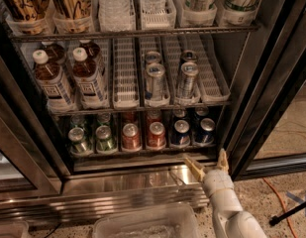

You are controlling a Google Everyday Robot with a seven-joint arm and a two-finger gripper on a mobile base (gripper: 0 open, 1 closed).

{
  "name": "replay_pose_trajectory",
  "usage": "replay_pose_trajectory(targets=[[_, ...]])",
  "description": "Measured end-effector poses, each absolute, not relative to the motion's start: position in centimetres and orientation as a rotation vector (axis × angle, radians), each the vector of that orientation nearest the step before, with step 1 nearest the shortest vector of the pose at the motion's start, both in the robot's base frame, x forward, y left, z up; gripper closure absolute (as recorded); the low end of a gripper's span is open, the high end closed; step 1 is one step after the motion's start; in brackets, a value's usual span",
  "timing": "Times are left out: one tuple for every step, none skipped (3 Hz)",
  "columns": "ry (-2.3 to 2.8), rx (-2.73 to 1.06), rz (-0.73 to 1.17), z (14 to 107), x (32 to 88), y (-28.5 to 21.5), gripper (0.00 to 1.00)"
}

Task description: Pick pepsi can from bottom shelf of fridge

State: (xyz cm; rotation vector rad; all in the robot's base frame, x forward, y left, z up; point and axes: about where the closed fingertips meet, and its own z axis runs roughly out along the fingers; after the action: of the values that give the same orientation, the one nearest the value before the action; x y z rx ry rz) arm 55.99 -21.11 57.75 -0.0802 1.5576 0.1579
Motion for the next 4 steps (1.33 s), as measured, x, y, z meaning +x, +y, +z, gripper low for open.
replay_pose_trajectory(targets=[[1.558,-0.08,0.158,57.8,56.0,-21.1,0.24],[1.558,-0.08,0.158,57.8,56.0,-21.1,0.23],[1.551,-0.082,0.152,57.8,56.6,-21.2,0.32],[1.541,-0.083,0.143,57.8,57.7,-21.5,0.31]])
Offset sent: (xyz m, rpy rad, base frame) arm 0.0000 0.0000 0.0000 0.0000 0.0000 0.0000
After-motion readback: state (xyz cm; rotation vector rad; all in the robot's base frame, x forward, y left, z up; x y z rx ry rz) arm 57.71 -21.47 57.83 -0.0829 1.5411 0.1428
